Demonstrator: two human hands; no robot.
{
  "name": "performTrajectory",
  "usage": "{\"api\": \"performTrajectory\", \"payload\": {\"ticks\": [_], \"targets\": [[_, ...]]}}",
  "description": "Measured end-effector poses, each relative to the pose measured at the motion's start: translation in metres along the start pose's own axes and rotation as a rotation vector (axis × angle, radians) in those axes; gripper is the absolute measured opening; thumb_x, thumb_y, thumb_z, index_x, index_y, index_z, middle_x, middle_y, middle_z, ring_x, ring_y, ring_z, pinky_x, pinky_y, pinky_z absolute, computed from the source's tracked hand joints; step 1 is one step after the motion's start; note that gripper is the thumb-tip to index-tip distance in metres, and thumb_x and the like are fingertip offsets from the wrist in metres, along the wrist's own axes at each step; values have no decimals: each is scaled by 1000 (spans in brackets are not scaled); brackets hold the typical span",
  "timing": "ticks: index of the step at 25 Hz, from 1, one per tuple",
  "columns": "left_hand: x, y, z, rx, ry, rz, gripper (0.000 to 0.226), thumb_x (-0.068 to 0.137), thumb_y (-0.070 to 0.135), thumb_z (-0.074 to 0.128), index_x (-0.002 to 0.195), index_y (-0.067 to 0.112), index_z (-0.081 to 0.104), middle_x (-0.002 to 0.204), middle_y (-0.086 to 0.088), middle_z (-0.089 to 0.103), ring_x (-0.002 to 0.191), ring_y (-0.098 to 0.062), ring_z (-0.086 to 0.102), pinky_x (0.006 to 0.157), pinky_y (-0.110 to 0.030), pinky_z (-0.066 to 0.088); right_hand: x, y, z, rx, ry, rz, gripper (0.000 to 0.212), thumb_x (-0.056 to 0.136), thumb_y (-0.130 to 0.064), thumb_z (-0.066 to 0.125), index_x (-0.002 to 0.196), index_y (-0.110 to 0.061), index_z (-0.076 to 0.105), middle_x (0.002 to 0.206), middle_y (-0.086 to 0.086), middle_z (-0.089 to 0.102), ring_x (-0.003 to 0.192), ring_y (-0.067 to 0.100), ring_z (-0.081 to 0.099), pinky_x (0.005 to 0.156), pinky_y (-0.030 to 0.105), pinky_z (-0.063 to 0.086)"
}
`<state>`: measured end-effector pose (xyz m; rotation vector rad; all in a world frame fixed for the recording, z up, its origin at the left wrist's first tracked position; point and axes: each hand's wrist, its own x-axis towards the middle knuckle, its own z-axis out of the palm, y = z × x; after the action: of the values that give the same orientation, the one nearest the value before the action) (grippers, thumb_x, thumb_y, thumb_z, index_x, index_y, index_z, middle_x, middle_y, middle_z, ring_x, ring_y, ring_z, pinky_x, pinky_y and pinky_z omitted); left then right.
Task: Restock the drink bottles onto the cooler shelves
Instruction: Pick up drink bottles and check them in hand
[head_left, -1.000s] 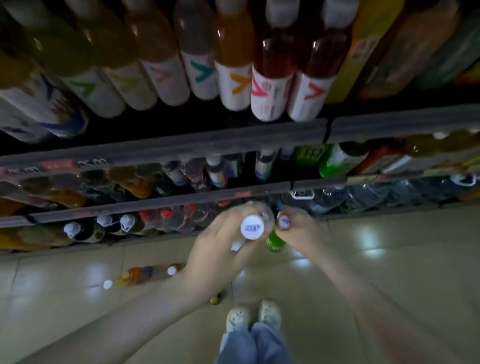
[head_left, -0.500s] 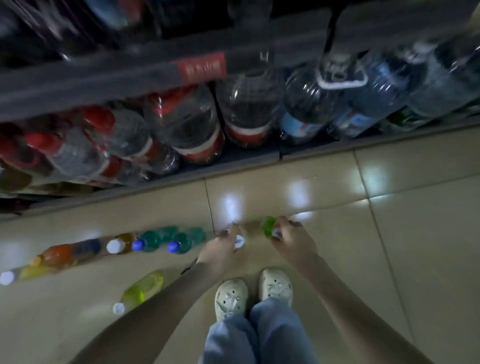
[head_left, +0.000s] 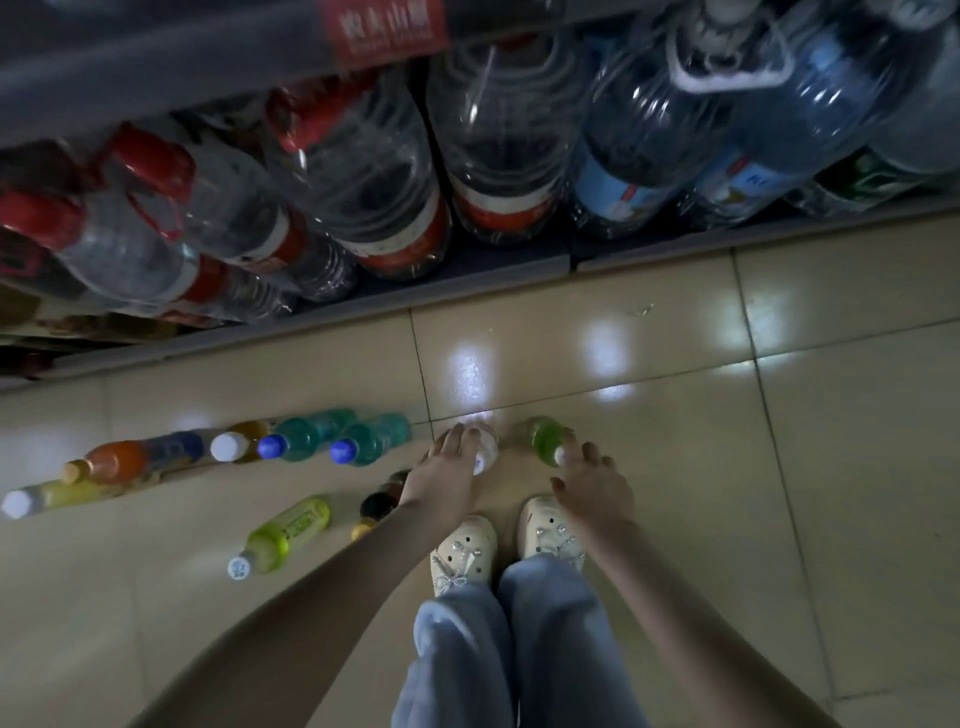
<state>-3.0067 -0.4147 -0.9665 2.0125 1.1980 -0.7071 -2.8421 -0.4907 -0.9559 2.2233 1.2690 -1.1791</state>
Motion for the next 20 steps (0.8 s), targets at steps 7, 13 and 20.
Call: {"api": "performTrajectory", "payload": {"ticks": [7, 13, 20], "targets": [[-135, 32, -140, -193, 44, -63, 57, 90, 17, 47, 144, 18, 27, 149, -6, 29, 126, -29, 43, 95, -40, 44, -125, -60, -124, 69, 107, -247, 70, 94, -18, 47, 152, -19, 9, 149, 4, 31, 131, 23, 37, 102, 32, 38], [-303, 88, -364, -82, 336, 83, 50, 98, 28, 41, 146, 24, 27, 146, -2, 38, 124, -24, 46, 93, -31, 41, -290, -117, -342, 275, 351, -526, 48, 98, -18, 47, 144, -18, 35, 138, 3, 44, 125, 22, 47, 95, 30, 36], [-430, 191, -530, -33, 784, 494, 43, 96, 31, 47, 138, 22, 43, 136, 3, 51, 120, -14, 51, 97, -27, 41, -440, -111, -516, 335, 756, -704, 37, 96, -22, 54, 132, -21, 48, 124, -7, 49, 101, 11, 54, 85, 32, 48]]}}
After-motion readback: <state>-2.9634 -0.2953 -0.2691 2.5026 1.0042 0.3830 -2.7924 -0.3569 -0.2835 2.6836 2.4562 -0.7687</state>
